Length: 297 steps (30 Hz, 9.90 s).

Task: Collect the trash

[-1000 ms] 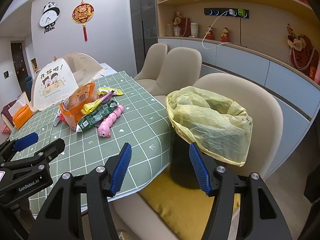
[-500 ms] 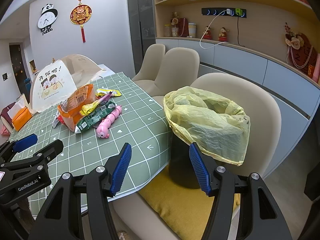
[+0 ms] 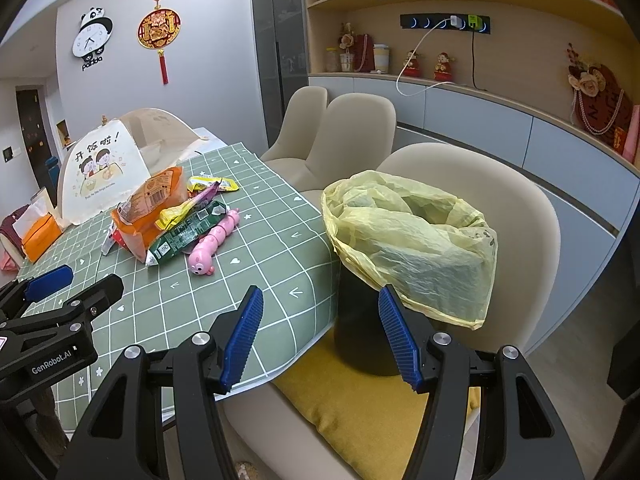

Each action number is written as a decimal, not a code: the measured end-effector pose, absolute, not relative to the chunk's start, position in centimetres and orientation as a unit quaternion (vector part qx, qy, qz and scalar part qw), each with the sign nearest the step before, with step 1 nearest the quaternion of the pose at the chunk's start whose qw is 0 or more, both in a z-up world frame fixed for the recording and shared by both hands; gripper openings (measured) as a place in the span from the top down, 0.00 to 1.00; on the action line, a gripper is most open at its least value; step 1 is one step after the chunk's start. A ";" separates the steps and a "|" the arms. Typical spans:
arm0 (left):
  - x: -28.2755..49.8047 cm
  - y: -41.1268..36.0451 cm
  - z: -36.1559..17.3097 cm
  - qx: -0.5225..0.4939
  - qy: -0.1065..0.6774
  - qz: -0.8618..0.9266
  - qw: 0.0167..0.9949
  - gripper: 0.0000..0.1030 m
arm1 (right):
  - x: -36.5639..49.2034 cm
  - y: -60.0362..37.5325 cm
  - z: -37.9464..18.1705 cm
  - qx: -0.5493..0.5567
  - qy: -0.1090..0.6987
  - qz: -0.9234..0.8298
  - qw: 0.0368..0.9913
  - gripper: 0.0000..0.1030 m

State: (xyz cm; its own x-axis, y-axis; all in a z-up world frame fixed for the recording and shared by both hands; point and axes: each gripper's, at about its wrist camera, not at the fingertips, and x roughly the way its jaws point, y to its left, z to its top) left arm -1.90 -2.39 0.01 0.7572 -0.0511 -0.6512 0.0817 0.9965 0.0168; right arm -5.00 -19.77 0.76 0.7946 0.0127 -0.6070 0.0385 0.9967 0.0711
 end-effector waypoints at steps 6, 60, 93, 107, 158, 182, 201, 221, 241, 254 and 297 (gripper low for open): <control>-1.6 -2.5 -0.3 0.023 0.349 -0.036 0.936 0.22 | -4.9 -19.7 0.7 0.040 0.321 -0.007 0.946 0.45; 22.8 28.4 -9.3 -0.143 0.451 -0.025 0.880 0.22 | 9.8 -3.9 -2.8 -0.026 0.425 -0.038 0.904 0.46; 22.0 25.7 -6.2 -0.202 0.465 -0.059 0.860 0.92 | 12.5 -4.8 -2.2 -0.038 0.403 0.068 0.912 0.47; 15.1 25.5 -3.7 -0.196 0.452 -0.083 0.866 0.93 | 19.6 2.5 -0.6 0.051 0.429 0.124 0.893 0.57; 10.9 22.6 -9.4 -0.056 0.462 -0.108 0.879 0.62 | 11.2 -5.5 1.5 0.023 0.424 0.125 0.897 0.95; 13.1 14.8 3.5 -0.075 0.374 -0.152 0.912 0.95 | 9.3 -9.9 9.2 -0.012 0.355 0.140 0.924 0.95; 21.0 -19.2 2.9 0.039 0.414 -0.352 0.839 0.95 | 7.7 -36.6 16.1 0.010 0.272 -0.031 0.962 0.95; 22.8 -15.2 -1.0 -0.079 0.453 -0.198 0.866 0.69 | 17.9 -37.8 0.8 0.184 0.364 0.112 0.906 0.95; 18.4 -8.1 -1.2 -0.089 0.471 -0.140 0.866 0.68 | 17.3 -34.1 -8.7 0.129 0.508 0.064 0.849 0.95; 17.1 -0.8 -1.3 -0.109 0.470 -0.169 0.860 0.62 | 11.7 -30.4 -1.5 0.091 0.409 -0.015 0.908 0.56; 28.6 23.8 -8.3 -0.123 0.473 -0.047 0.871 0.77 | 18.4 -5.5 -2.7 0.041 0.434 0.048 0.899 0.50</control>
State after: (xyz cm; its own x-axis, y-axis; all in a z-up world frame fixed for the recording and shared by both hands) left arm 28.56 23.80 -8.29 0.5487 -0.1980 -0.8122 -0.0347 0.9653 -0.2588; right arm 18.36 -5.54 -2.73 0.6193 0.1221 -0.7756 -0.0514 0.9920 0.1151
